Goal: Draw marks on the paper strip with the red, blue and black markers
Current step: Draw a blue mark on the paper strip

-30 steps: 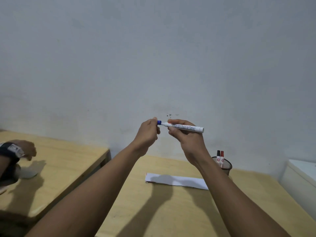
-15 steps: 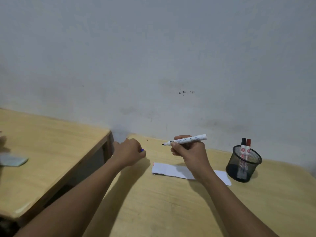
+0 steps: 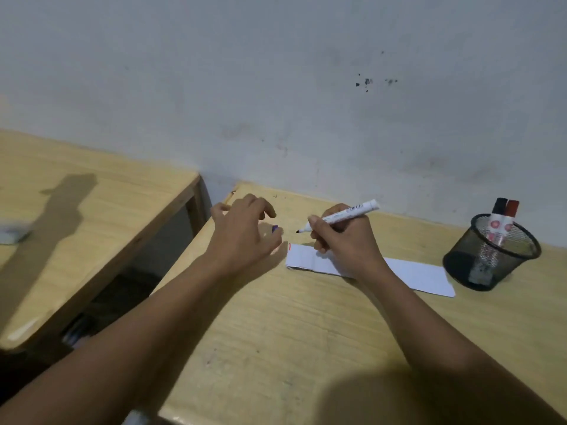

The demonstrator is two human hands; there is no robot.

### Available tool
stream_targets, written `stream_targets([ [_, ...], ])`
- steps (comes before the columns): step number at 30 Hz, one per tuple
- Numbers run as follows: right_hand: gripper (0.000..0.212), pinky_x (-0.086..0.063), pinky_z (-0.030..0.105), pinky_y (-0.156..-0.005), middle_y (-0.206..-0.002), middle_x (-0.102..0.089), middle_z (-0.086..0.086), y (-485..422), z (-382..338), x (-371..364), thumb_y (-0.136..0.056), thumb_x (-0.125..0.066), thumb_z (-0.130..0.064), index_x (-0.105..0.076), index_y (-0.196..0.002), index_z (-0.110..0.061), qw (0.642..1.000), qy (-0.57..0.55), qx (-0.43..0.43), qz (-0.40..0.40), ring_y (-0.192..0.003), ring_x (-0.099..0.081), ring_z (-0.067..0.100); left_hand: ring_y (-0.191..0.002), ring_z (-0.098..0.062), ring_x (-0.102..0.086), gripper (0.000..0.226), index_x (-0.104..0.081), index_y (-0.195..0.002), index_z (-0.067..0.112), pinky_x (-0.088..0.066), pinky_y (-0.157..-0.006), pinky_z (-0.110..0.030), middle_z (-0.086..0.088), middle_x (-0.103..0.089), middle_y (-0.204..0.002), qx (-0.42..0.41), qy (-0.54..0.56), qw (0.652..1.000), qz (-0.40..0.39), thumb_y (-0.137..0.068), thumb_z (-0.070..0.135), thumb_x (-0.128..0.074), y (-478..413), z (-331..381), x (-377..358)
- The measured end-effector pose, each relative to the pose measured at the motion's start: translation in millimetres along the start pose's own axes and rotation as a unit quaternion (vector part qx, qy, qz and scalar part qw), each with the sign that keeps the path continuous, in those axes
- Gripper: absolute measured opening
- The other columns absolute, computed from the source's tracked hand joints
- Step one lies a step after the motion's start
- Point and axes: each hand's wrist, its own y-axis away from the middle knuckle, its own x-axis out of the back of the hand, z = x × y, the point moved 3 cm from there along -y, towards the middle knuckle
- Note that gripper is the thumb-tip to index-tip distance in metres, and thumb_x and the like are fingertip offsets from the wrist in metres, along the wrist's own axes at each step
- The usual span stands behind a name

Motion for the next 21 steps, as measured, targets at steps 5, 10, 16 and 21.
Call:
stream_targets([
  [5,0.017,-0.050,0.031,-0.054,-0.065,-0.065,0.016,3,16,-5,-0.094,-0.070,-0.010,-0.066,-0.093,0.007,1.000,0.012,-0.017,-0.018,-0.055,-0.059,0.023,-0.100,-0.010,-0.050,0.033,-0.061,-0.087,0.036,-0.023,-0.101,-0.046,0.017,-0.058,-0.098,0.028,-0.020,0.998,-0.048,-0.072,0.065,-0.064,27,20,-7],
  [10,0.015,-0.059,0.038,-0.063,-0.079,-0.074,0.020,6,22,-4,-0.093,-0.073,-0.021,-0.076,-0.092,-0.006,0.997,0.072,0.002,-0.016,-0.066,-0.069,0.029,-0.117,-0.016,-0.043,0.035,-0.067,-0.089,0.037,-0.027,-0.100,-0.050,0.016,-0.057,-0.112,0.107,-0.007,0.992,-0.073,-0.070,0.066,-0.067,32,11,-16],
  [16,0.024,-0.051,0.025,-0.055,-0.061,-0.068,-0.003,1,25,-6,-0.094,-0.073,-0.027,-0.076,-0.083,-0.006,0.996,0.088,0.010,-0.021,-0.054,-0.062,0.012,-0.120,-0.018,-0.040,0.030,-0.072,-0.096,0.042,-0.027,-0.102,-0.054,0.016,-0.061,-0.118,0.101,0.009,0.991,-0.084,-0.076,0.064,-0.069,30,9,-17],
  [21,0.023,-0.050,0.022,-0.056,-0.064,-0.071,-0.007,0,29,-7,-0.093,-0.073,-0.031,-0.078,-0.085,-0.010,0.995,0.100,0.004,-0.028,-0.056,-0.063,0.007,-0.123,-0.019,-0.037,0.035,-0.073,-0.102,0.041,-0.024,-0.104,-0.057,0.013,-0.058,-0.123,0.101,0.003,0.989,-0.106,-0.077,0.064,-0.067,29,9,-16],
])
